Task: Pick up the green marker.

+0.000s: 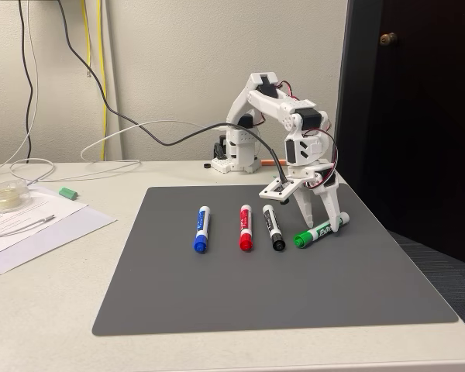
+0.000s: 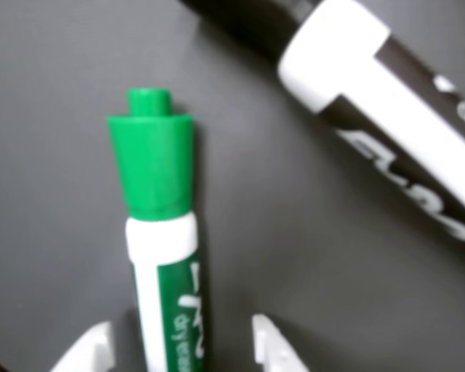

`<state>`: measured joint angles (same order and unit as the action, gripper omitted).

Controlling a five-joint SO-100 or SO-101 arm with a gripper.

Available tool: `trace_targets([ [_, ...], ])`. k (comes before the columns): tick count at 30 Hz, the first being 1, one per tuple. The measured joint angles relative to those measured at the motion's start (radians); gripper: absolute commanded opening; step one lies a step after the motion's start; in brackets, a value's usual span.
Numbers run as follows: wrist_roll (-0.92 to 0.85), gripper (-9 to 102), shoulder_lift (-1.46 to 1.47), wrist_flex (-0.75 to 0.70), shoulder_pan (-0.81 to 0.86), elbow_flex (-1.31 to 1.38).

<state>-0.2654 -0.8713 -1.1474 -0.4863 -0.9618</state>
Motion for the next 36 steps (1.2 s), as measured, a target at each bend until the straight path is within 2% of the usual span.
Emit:
trace_targets([
  [13, 0.003, 12, 0.006, 0.0, -0.003, 0.005],
  [36, 0.012, 3, 0.006, 0.0, -0.003, 0.008],
])
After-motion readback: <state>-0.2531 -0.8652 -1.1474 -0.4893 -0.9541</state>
